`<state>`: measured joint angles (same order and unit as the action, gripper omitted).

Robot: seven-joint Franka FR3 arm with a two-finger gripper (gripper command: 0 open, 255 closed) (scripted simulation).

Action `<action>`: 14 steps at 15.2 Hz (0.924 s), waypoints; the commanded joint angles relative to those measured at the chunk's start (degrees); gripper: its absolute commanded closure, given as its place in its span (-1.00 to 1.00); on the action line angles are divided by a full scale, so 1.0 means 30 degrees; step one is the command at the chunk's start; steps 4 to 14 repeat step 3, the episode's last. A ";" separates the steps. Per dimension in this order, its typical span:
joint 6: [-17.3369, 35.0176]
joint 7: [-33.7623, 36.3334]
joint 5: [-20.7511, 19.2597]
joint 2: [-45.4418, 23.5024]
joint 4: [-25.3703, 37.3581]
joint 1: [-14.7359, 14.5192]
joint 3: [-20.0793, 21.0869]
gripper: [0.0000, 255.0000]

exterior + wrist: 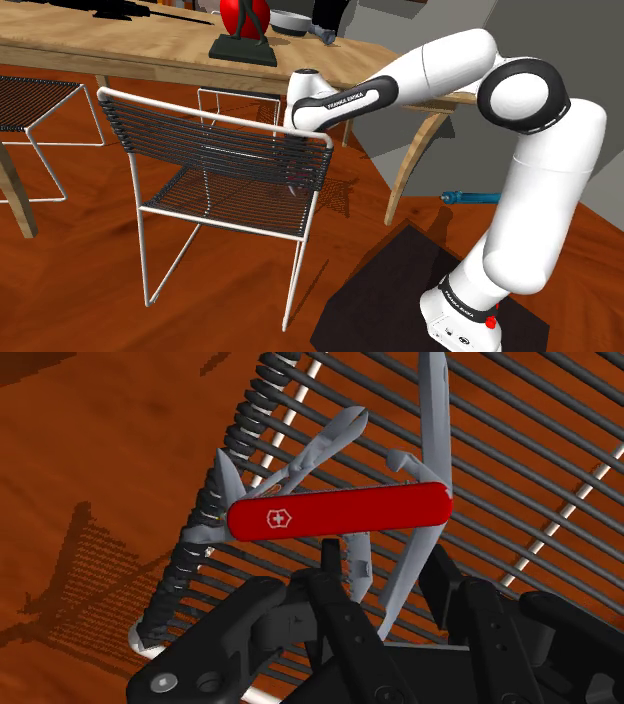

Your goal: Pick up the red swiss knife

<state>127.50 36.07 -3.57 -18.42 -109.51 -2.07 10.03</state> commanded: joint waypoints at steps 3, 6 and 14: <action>-0.0486 -0.0023 0.0083 0.0349 0.0132 0.0007 0.0041 1.00; -0.0486 -0.0023 0.0083 0.0349 0.0132 0.0007 0.0041 1.00; -0.0486 -0.0023 0.0083 0.0349 0.0132 0.0007 0.0041 1.00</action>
